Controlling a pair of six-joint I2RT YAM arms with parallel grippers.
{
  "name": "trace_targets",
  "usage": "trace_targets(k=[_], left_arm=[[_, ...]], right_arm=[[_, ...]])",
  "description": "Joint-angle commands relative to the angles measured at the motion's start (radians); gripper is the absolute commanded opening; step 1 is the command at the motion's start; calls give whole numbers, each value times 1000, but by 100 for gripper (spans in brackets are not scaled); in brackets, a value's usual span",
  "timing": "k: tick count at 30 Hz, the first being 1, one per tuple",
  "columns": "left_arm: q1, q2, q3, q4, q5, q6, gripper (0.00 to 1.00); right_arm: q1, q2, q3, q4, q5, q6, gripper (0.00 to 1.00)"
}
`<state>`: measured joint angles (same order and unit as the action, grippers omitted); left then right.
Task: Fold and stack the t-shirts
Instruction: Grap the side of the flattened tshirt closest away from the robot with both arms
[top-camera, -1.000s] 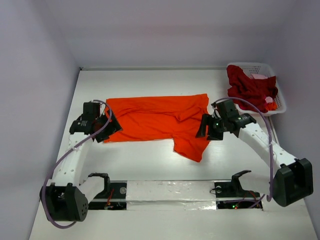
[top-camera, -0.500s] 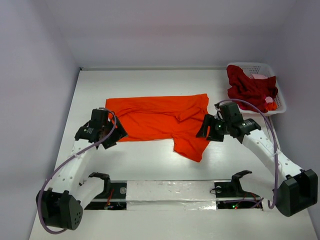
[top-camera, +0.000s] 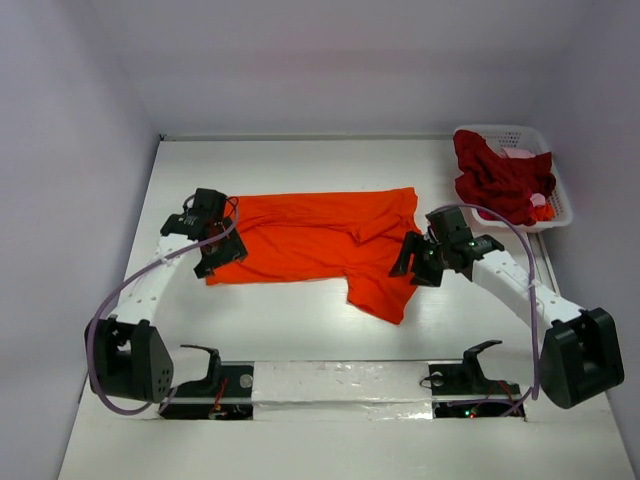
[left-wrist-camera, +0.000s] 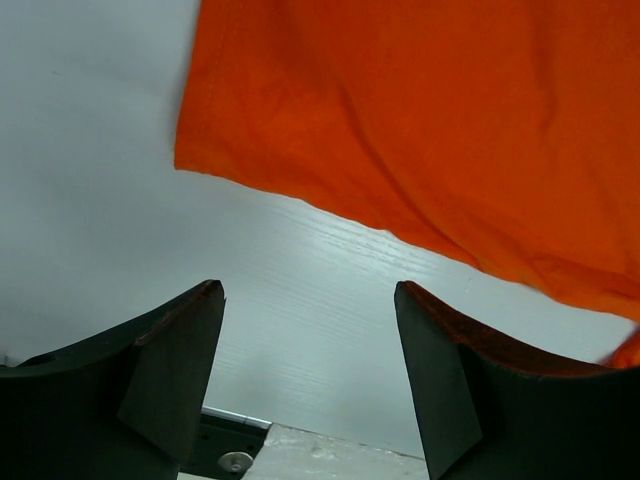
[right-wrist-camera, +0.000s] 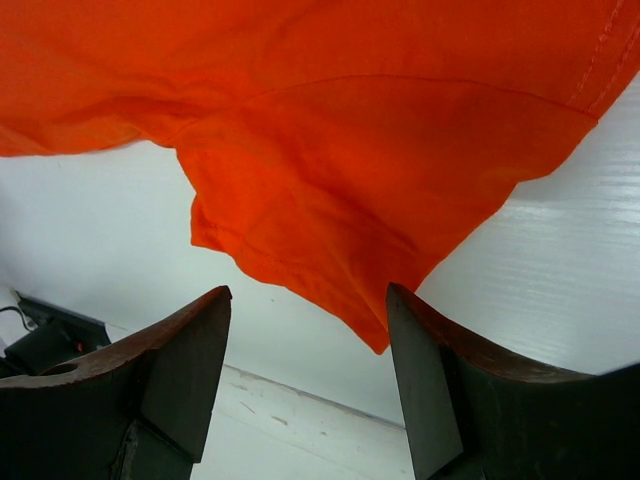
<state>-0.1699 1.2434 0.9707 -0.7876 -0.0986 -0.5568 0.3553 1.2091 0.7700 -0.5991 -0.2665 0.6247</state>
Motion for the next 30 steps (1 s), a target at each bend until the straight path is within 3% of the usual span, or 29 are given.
trace_targets(k=[1,8,20,26,30], left_arm=[[0,42,14,-70,-66,29,66],[0,44,-43,-88,28,-12,64],[0,74,65,-93,-52,-20,66],[0,82,72,-55,19,-20,66],[0,68,17,-39,45,-12,66]], right_arm=[[8,12,72,24,23,-10,69],[8,14,77,-33,29,32,69],[57,7,-15,-90,73,38,67],[66,-37,-61,-93,159,85,67],[76,-2,-126,-42,128,89,67]])
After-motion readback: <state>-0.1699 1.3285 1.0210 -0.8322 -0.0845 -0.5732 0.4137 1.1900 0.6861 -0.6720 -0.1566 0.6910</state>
